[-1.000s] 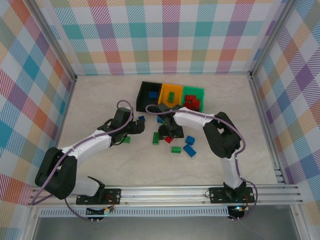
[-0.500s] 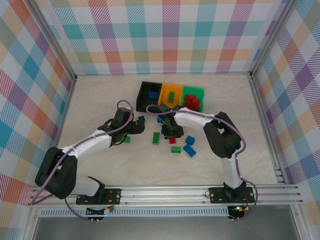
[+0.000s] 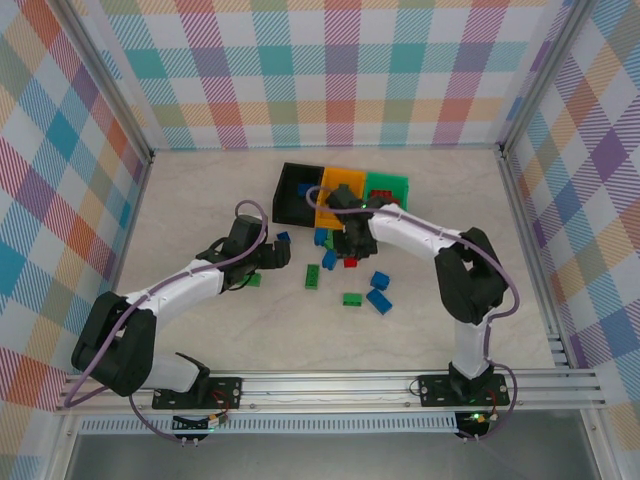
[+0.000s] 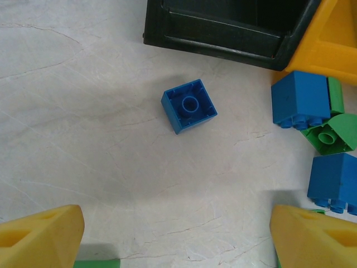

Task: Sort the legos into containers by color
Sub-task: Pick up the lego from the center of the table, then place the lego in the container, then pick up the lego from the center of the table.

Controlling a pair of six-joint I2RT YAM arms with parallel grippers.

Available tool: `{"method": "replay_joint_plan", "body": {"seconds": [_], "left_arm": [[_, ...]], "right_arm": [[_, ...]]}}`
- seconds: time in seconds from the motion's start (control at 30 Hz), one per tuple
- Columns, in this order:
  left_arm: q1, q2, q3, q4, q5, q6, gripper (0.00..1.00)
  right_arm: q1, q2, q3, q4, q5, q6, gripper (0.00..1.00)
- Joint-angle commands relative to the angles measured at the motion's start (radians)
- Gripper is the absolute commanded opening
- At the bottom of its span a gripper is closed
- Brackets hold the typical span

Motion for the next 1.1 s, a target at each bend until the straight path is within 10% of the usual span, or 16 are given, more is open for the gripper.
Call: {"method": "replay_joint_plan", "body": {"seconds": [0.0, 0.2, 0.33, 1.07], "left_arm": [[0.006, 0.013, -0.001, 0.021, 0.015, 0.012, 0.86], [0.006, 0.020, 0.004, 0.019, 0.034, 0.011, 0.86], [0.006, 0.023, 0.005, 0.027, 0.064, 0.020, 0.86], [-0.001, 0.090, 0.016, 0.071, 0.183, 0.000, 0.85]], "right_arm": [[-0.091, -0.015, 0.081, -0.005, 0.026, -0.081, 0.23], [-0.221, 0.100, 0.233, 0.022, 0.079, -0.153, 0.30], [-0.220, 0.154, 0.304, -0.012, 0.071, -0.175, 0.64], [0.022, -0.244, -0.334, -0.079, 0.124, -0.042, 0.71]]}}
